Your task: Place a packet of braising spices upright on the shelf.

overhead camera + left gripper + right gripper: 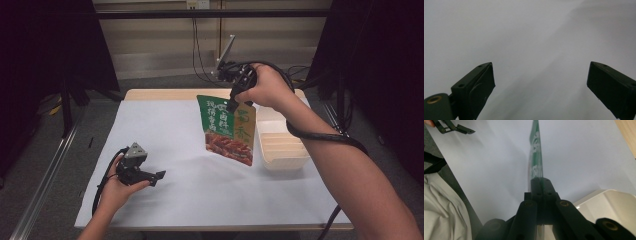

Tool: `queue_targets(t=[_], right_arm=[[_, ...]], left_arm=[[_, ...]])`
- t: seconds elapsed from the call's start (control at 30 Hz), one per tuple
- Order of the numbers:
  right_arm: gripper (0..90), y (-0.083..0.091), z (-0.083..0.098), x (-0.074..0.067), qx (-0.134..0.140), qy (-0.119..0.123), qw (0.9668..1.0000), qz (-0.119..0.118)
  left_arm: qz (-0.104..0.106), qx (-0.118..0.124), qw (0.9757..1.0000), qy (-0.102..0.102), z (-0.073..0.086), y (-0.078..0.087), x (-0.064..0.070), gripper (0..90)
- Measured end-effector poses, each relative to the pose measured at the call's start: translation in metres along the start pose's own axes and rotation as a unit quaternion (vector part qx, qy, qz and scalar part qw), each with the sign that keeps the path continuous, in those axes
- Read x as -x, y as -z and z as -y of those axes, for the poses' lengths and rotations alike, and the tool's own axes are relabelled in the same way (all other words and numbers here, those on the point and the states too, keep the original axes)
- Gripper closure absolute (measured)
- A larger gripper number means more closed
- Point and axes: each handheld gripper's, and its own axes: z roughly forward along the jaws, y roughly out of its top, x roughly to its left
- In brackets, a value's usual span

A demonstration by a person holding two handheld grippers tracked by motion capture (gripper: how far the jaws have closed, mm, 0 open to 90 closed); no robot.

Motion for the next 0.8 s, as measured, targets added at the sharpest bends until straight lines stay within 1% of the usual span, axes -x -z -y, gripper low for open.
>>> queue_targets(t=[0.03,0.07,0.17,0.23,0.27,0.4,0.47,0.53,0.6,0.63,0.67,0.7,0.77,0.8], right_arm=[[90.0,0.0,0.0,0.0,-0.001,-0.002,1.0,0.0],[90.0,0.001,-0.001,0.001,-0.008,0.0,1.0,0.003],[90.0,0.003,-0.002,0.005,-0.016,0.005,0.9998,0.006],[90.0,0.005,-0.002,0.009,-0.016,0.003,0.9998,0.007],[90.0,0.007,-0.002,0.011,-0.021,0.002,0.9998,0.008],[90.0,0.012,-0.002,0.019,-0.018,0.0,0.9998,0.005],[90.0,0.015,-0.003,0.021,-0.017,0.005,0.9998,0.001],[90.0,0.018,-0.004,0.023,-0.018,0.016,0.9997,0.006],[90.0,0.02,-0.005,0.026,-0.015,0.02,0.9997,0.006],[90.0,0.022,-0.006,0.027,-0.015,0.025,0.9995,0.01],[90.0,0.023,-0.007,0.028,-0.019,0.027,0.9994,0.008],[90.0,0.023,-0.008,0.029,-0.015,0.031,0.9994,0.008],[90.0,0.025,-0.009,0.031,-0.015,0.037,0.9991,0.011],[90.0,0.027,-0.009,0.033,-0.015,0.036,0.9992,0.013]], left_arm=[[0.002,0.001,1.0,0.001,0.0,0.0,0.0,7.5],[0.003,0.001,1.0,0.001,0.0,0.0,0.0,7.5],[0.001,0.001,1.0,0.001,0.0,0.001,0.0,7.5],[0.0,0.001,1.0,0.0,0.0,0.0,0.0,7.5],[0.002,0.001,1.0,0.0,0.0,0.0,0.0,7.5],[-0.002,-0.002,1.0,-0.001,0.0,0.0,0.001,7.6],[-0.002,-0.002,1.0,-0.002,0.0,0.0,0.001,7.8],[-0.002,-0.002,1.0,-0.001,0.0,0.0,0.001,7.8],[-0.001,-0.001,1.0,-0.001,0.0,0.0,0.001,7.9],[0.0,0.0,1.0,0.0,0.0,0.0,0.002,7.9],[0.0,-0.002,1.0,-0.002,-0.001,0.0,0.001,7.9],[-0.001,-0.001,1.0,-0.002,-0.001,0.0,0.002,7.9],[-0.001,0.005,1.0,-0.001,-0.001,0.001,0.002,8.4],[-0.001,0.008,1.0,-0.003,-0.001,0.001,0.002,8.6]])
